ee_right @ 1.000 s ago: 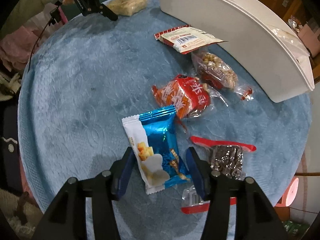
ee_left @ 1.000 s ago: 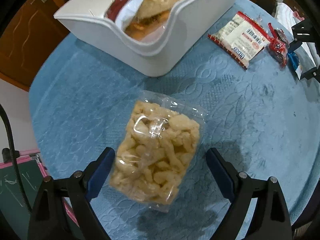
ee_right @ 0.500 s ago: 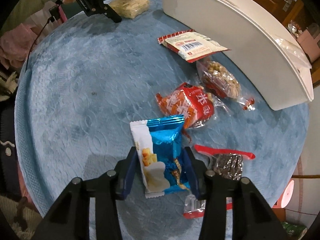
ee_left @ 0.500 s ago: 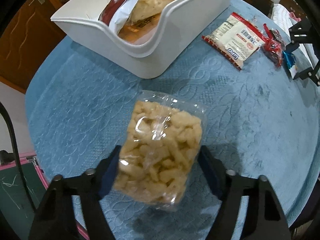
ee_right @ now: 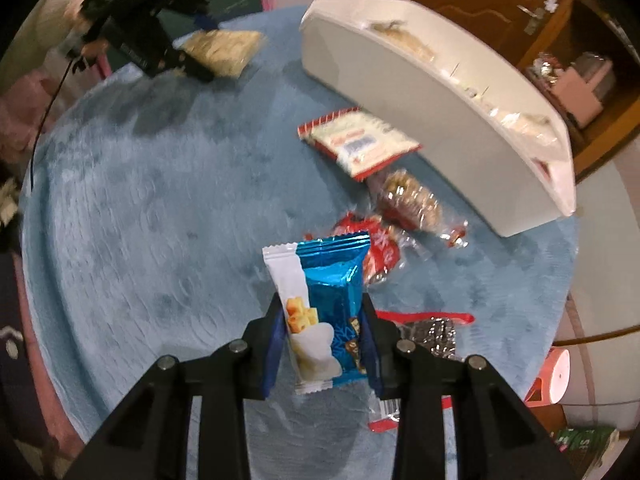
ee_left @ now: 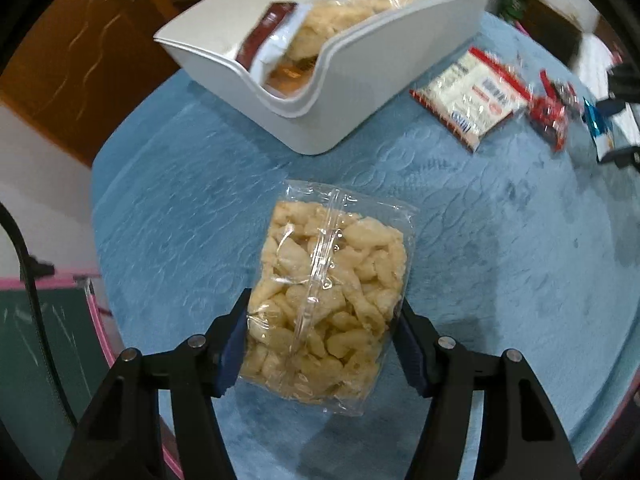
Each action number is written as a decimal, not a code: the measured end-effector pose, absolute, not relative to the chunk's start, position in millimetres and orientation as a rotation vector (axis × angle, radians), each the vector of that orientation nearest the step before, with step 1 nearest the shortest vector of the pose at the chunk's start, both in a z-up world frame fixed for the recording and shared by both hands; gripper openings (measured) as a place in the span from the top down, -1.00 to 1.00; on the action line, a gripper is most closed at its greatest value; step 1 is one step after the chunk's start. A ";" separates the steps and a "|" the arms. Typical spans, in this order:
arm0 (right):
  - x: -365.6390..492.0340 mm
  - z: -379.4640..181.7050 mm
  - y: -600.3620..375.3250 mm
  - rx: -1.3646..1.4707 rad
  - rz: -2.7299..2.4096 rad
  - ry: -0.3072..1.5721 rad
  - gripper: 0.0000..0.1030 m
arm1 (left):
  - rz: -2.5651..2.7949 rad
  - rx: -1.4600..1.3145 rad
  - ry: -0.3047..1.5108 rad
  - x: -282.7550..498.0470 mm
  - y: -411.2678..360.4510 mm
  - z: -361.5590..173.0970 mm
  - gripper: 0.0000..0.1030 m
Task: Organize snacks
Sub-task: 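Grasp the puffed cracker bag with the left tool while the right grasps the blue biscuit, then lift both snacks into the white bin and open both tools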
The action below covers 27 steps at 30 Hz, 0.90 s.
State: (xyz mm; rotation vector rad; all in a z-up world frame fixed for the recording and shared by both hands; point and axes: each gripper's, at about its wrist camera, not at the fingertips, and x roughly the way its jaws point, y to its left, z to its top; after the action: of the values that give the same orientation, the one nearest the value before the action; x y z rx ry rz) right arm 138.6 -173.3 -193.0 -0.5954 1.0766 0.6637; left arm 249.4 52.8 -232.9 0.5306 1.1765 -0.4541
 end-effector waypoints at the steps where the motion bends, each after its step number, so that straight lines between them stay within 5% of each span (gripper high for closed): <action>1: 135.9 -188.3 -171.7 -0.588 0.652 1.062 0.34 | -0.430 0.515 1.174 244.8 50.9 -229.9 -0.22; 27: 170.3 -14.8 -169.0 -0.159 0.265 0.745 0.33 | -0.319 0.120 0.858 217.8 1.3 -56.3 -0.22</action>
State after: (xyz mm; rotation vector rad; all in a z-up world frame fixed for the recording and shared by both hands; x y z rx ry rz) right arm 170.3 -169.0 -14.8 -0.1587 0.7451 0.2653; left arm 217.8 1.3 -56.3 0.1204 0.8575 -0.3192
